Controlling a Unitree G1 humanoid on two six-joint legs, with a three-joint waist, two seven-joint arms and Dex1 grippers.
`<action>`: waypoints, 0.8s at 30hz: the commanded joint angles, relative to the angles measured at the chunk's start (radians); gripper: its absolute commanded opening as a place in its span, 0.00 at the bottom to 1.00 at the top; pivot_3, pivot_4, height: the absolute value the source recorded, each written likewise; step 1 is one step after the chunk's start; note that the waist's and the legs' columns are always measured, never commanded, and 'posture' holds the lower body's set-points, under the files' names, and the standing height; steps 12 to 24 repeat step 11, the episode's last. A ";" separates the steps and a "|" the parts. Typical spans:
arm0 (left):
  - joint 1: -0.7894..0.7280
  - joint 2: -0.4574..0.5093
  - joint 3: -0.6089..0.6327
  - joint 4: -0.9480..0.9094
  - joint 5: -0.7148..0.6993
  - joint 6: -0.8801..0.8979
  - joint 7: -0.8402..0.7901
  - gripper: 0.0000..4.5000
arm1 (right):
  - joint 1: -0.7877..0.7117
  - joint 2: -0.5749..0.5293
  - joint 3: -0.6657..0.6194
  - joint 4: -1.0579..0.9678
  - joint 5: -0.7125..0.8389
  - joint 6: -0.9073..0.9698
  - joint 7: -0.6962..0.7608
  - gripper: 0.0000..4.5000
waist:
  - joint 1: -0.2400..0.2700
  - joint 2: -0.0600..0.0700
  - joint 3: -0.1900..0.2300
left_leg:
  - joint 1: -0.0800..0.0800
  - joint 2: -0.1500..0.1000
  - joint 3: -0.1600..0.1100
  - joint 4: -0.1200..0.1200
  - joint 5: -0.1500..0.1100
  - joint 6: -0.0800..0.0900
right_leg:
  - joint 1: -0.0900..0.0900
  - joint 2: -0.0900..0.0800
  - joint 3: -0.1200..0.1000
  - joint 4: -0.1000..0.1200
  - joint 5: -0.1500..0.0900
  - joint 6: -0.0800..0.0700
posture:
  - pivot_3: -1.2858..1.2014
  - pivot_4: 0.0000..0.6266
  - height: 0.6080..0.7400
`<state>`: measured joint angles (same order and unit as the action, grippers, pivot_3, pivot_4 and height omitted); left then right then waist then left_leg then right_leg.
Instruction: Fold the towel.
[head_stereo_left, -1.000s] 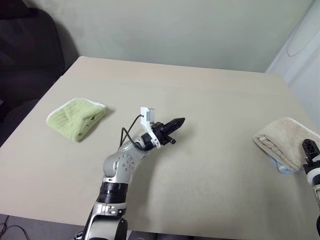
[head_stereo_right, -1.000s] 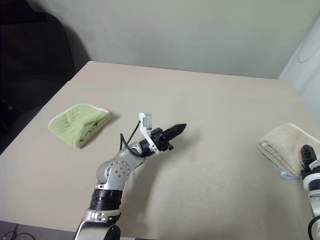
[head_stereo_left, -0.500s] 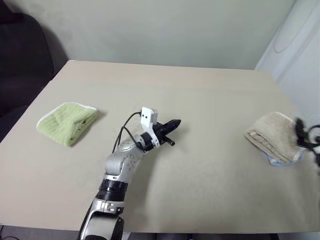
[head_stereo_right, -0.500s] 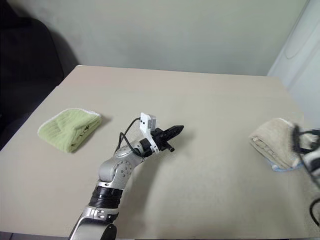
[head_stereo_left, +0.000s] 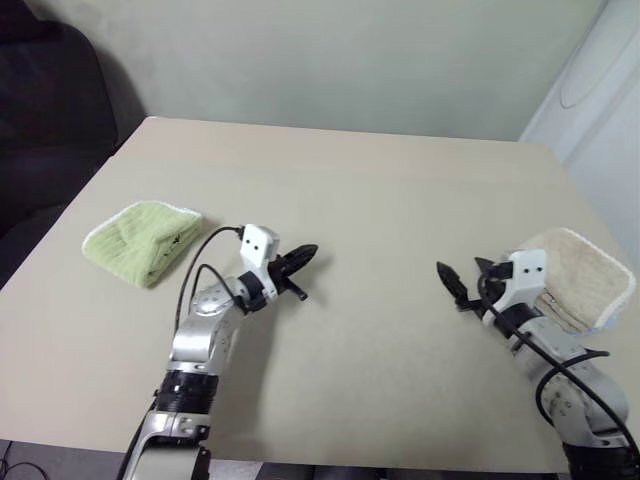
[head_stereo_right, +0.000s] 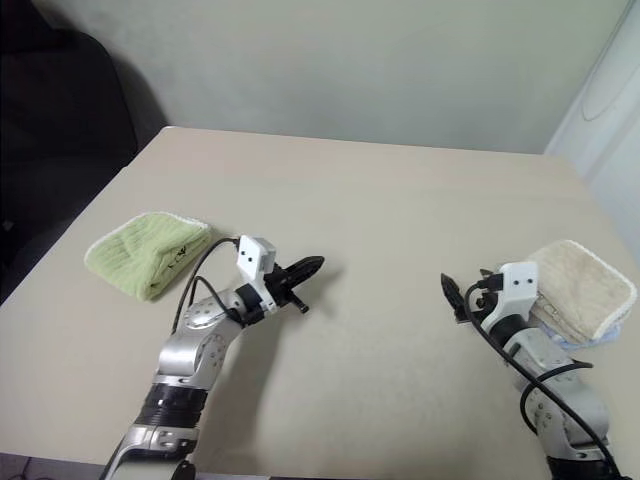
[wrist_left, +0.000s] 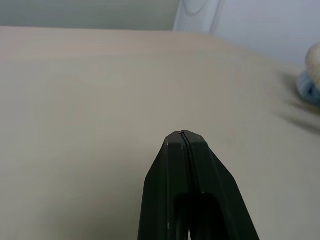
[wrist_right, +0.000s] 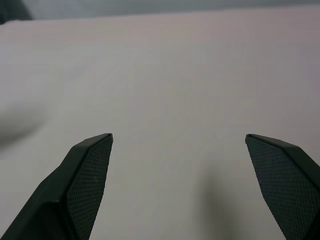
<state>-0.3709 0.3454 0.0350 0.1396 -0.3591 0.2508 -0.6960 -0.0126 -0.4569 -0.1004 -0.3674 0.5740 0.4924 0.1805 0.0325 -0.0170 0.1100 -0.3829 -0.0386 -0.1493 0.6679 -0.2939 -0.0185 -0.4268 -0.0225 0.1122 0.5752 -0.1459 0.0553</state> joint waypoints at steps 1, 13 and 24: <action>-0.010 0.000 0.026 -0.008 0.013 -0.036 0.024 0.00 | -0.034 0.010 -0.012 0.024 -0.035 -0.047 0.052 1.00 | 0.002 0.000 0.000 | 0.000 0.000 0.000 0.000 0.000 0.000 | 0.000 0.000 0.000 0.000 0.001 -0.001 | 0.52 0.24 1.00; 0.064 0.015 0.034 -0.082 0.015 0.005 0.049 0.00 | -0.057 0.083 0.041 0.060 -0.117 -0.070 0.093 1.00 | -0.002 0.000 0.000 | 0.000 0.000 0.000 -0.001 0.000 -0.001 | -0.002 0.000 -0.001 0.000 0.002 -0.003 | 0.52 0.24 1.00; 0.064 0.015 0.034 -0.082 0.015 0.005 0.049 0.00 | -0.057 0.083 0.041 0.060 -0.117 -0.070 0.093 1.00 | -0.002 0.000 0.000 | 0.000 0.000 0.000 -0.001 0.000 -0.001 | -0.002 0.000 -0.001 0.000 0.002 -0.003 | 0.52 0.24 1.00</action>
